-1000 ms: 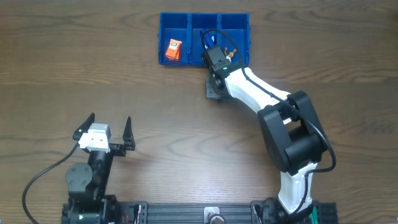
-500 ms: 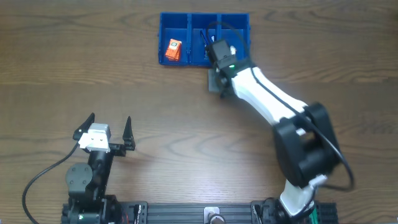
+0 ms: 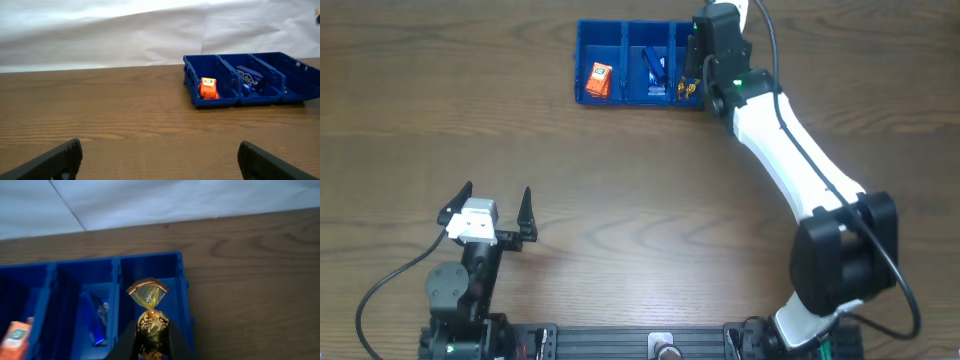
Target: Sort Candies Into Trays
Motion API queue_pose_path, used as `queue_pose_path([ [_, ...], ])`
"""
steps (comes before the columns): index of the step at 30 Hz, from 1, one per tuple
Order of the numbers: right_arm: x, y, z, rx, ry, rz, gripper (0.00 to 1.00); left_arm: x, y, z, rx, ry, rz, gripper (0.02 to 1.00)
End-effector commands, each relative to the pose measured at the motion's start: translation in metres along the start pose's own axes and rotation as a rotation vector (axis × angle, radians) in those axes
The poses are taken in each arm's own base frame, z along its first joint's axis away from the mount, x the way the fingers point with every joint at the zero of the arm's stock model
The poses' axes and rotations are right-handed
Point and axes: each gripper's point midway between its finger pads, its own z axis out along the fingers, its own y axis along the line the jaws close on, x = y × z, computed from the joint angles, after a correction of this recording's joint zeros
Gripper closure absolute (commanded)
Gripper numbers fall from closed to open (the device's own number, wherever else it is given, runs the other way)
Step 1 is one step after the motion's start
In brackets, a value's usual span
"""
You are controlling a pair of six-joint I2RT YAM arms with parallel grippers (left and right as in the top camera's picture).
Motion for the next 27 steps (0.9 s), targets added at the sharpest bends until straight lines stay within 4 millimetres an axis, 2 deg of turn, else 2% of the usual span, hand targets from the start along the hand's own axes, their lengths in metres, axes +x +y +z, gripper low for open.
queue_pose_path([
  [1, 0.019, -0.005, 0.027, 0.042, 0.036, -0.039, 0.965, 0.016, -0.003, 0.001, 0.021, 0.045, -0.002, 0.02],
  [6, 0.036, -0.006, 0.041, 0.053, 0.074, -0.052, 0.956, 0.016, -0.003, 0.001, 0.021, 0.045, -0.002, 0.02],
  [8, 0.038, -0.006, 0.042, 0.055, 0.078, -0.053, 0.702, 0.016, -0.003, 0.001, 0.021, 0.045, -0.002, 0.02],
  [9, 0.038, -0.006, 0.042, 0.055, 0.078, -0.053, 0.623, 0.016, -0.003, 0.001, 0.021, 0.045, -0.002, 0.02],
  [10, 0.038, -0.006, 0.042, 0.055, 0.078, -0.053, 0.443, 0.016, -0.003, 0.001, 0.021, 0.045, -0.002, 0.02],
  [12, 0.037, -0.006, 0.042, 0.053, 0.075, -0.052, 0.246, 0.016, -0.003, 0.001, 0.021, 0.045, -0.002, 0.02],
  [13, 0.037, -0.005, 0.042, 0.052, 0.073, -0.052, 0.112, 0.016, -0.003, 0.001, 0.021, 0.045, -0.002, 0.02],
  [15, 0.036, -0.005, 0.042, 0.051, 0.071, -0.052, 0.014, 0.016, -0.003, 0.001, 0.021, 0.045, -0.002, 0.02],
  [19, 0.038, -0.005, 0.041, 0.053, 0.079, -0.063, 0.003, 0.016, -0.003, 0.001, 0.021, 0.045, -0.002, 0.02],
  [22, 0.035, -0.006, 0.03, 0.052, 0.086, -0.068, 0.003, 0.016, -0.003, 0.001, 0.021, 0.045, -0.002, 0.02],
  [25, 0.013, -0.007, 0.002, 0.037, 0.048, -0.082, 0.003, 0.016, -0.003, 0.001, 0.022, 0.045, -0.002, 0.023],
  [27, -0.009, -0.014, -0.028, 0.029, 0.009, -0.081, 0.001, 0.016, -0.003, 0.001, 0.022, 0.045, -0.002, 0.02],
])
